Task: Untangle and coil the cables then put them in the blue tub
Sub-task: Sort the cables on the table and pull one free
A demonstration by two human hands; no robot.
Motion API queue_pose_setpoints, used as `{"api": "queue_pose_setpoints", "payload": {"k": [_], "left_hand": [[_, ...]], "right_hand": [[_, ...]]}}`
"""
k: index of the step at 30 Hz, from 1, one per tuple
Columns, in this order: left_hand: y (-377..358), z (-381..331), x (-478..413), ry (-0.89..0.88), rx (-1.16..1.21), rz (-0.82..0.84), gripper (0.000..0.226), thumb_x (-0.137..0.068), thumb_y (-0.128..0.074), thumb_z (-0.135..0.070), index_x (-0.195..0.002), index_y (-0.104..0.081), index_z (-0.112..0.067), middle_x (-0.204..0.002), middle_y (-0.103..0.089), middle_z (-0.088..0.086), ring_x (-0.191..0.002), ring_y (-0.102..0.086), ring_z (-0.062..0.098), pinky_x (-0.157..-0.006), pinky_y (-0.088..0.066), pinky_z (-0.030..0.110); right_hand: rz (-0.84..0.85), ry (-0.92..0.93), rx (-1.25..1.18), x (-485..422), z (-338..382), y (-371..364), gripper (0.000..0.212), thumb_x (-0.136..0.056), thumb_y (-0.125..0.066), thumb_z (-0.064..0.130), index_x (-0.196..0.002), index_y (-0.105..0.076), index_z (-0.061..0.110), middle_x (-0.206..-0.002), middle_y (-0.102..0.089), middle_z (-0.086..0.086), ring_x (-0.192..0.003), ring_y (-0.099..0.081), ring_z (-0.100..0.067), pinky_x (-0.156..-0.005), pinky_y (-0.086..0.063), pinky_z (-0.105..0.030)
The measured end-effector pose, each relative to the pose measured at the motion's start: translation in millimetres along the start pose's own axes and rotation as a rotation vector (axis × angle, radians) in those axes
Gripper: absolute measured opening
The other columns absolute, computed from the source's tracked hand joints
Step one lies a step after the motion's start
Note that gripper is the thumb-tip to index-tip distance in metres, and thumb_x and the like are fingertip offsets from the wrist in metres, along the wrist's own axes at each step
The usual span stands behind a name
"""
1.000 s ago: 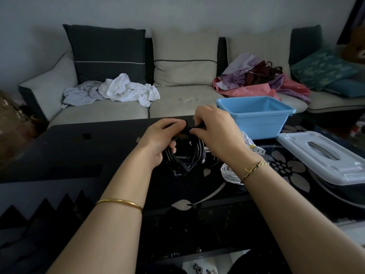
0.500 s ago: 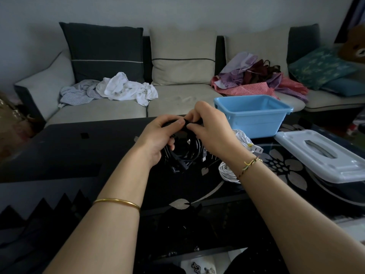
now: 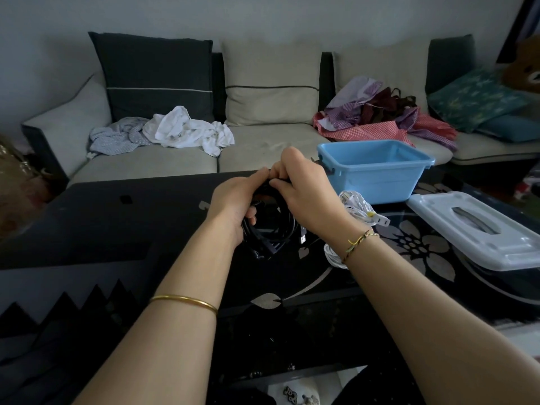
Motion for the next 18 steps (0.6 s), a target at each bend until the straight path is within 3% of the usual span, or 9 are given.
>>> {"api": "queue_pose_setpoints", "payload": {"k": [4, 9, 15, 18], "left_hand": [[2.0, -0.4, 0.5, -0.001, 0.029, -0.001, 0.024, -0.082, -0.070, -0.034, -0.086, -0.064, -0.011, -0.059, -0.048, 0.002, -0.036, -0.031, 0.010, -0.043, -0.031, 0.025], [2.5, -6.8, 2.7, -0.042, 0.037, -0.043, 0.023, -0.080, -0.069, -0.027, -0.070, -0.055, -0.012, -0.054, -0.041, 0.005, -0.034, -0.028, 0.011, -0.045, -0.029, 0.026], [1.6, -13.1, 3.5, -0.134, 0.040, -0.054, 0.028, -0.080, -0.070, -0.020, -0.061, -0.050, -0.014, -0.051, -0.038, 0.003, -0.035, -0.027, 0.011, -0.043, -0.025, 0.024], [0.8, -15.4, 4.9, -0.168, 0.042, -0.056, 0.023, -0.081, -0.070, -0.018, -0.065, -0.056, -0.011, -0.053, -0.041, 0.004, -0.036, -0.028, 0.010, -0.039, -0.025, 0.021]], "right_hand": [[-0.011, -0.029, -0.059, -0.6, -5.5, -0.5, 0.026, -0.088, -0.059, 0.003, -0.080, -0.036, 0.013, -0.089, -0.063, -0.013, -0.083, -0.056, -0.025, -0.075, -0.047, -0.042], [-0.055, -0.110, -0.151, -2.7, -15.8, 5.1, 0.017, -0.085, -0.065, 0.009, -0.084, -0.048, 0.011, -0.091, -0.066, -0.010, -0.084, -0.059, -0.018, -0.071, -0.045, -0.024], [-0.041, -0.187, -0.218, -7.4, -29.1, 8.9, 0.016, -0.083, -0.067, 0.011, -0.087, -0.053, 0.004, -0.076, -0.058, -0.007, -0.071, -0.055, -0.021, -0.068, -0.048, -0.039], [-0.047, -0.229, -0.269, -7.4, -33.4, 9.8, 0.016, -0.084, -0.066, 0.009, -0.088, -0.054, 0.001, -0.071, -0.056, -0.006, -0.066, -0.054, -0.021, -0.064, -0.049, -0.039]]}}
Point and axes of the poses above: each hand's wrist, its own x-axis away from the middle knuckle, its own y-axis out of the back of the hand, z = x × y, the point moved 10 cm from there along -x, towards the middle knuckle
